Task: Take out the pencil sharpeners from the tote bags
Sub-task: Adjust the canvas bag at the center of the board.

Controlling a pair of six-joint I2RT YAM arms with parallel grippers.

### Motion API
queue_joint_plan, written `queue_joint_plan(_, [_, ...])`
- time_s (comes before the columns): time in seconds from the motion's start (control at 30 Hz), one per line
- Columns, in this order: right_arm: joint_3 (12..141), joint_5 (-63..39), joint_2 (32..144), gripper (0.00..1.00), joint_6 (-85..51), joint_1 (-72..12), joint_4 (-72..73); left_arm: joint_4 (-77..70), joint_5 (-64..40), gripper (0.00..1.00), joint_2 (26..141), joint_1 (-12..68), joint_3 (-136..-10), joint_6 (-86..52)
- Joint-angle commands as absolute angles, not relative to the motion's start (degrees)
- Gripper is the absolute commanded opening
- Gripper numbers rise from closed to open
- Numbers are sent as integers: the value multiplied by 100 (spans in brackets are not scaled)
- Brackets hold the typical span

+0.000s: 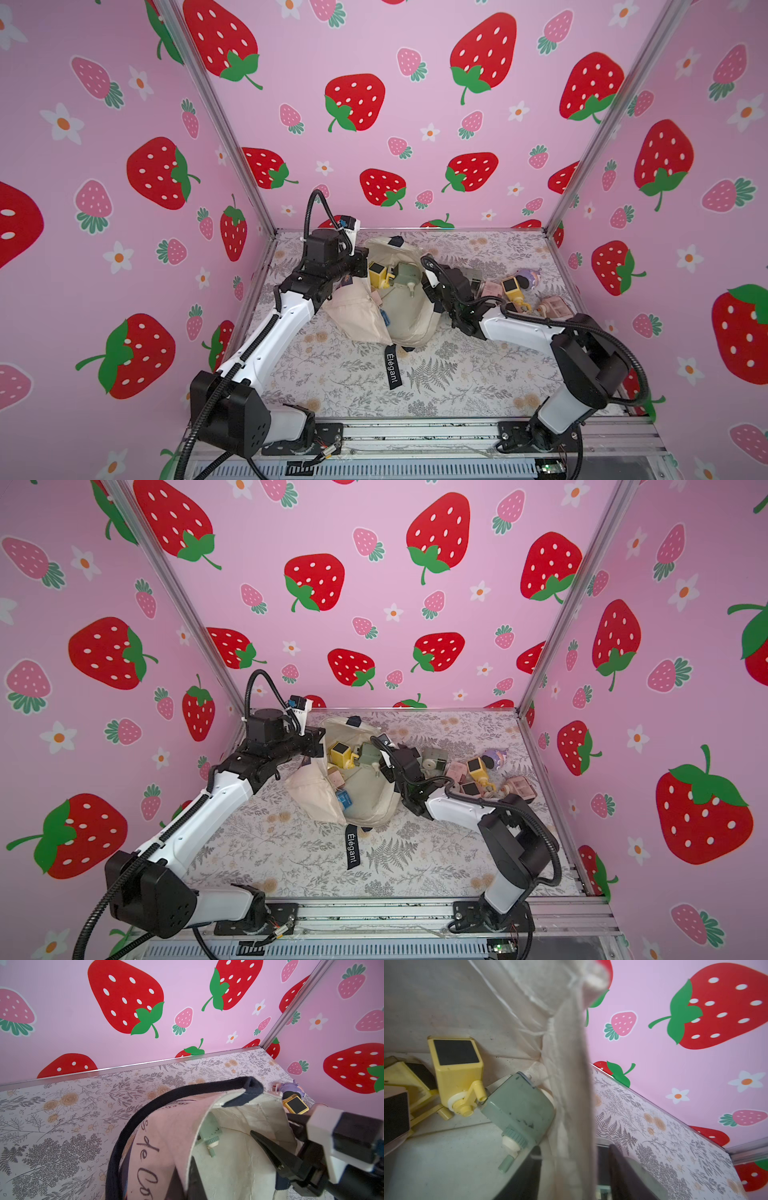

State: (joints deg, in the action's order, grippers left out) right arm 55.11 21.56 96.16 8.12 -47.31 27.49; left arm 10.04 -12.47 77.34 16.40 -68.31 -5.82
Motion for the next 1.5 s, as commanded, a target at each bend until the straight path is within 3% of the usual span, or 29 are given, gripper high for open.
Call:
queue_joint_plan(0.0, [5807,1100,9821,25,734,-4735,2424,686,-1268,0,7594,1661,-7114,-475])
queue_joint_plan(0.13, [5845,380,9973,1,501,-4884,2423,694,-1203,0,7603,1657,-7111,-426])
queue_joint_plan(0.53, [6048,-402,10236,0,1259,-6604,2182,188,-961,0,7221,1637,-6694,-491])
queue_joint_plan(0.97, [4996,975,9410,0,780,-6504,3019,132,-890,0,7180,1619,-6649,-512])
queue_joint_plan(1.03, [4848,1184,9249,7,673,-6504,3061,134,-921,0,7187,1625,-6654,-520])
queue_joint_plan(1.17, [4615,1777,8857,40,448,-6504,3011,143,-945,0,7204,1621,-6672,-536])
queue_joint_plan(1.23, [4471,1861,8603,50,328,-6508,3018,149,-954,0,7200,1624,-6674,-532])
queue_joint_plan(1.3, [4359,1722,8344,58,204,-6541,3010,154,-961,0,7206,1622,-6672,-546])
queue_joint_plan(1.47, [4527,1300,7973,66,350,-6975,2706,163,-982,0,7216,1625,-6689,-554])
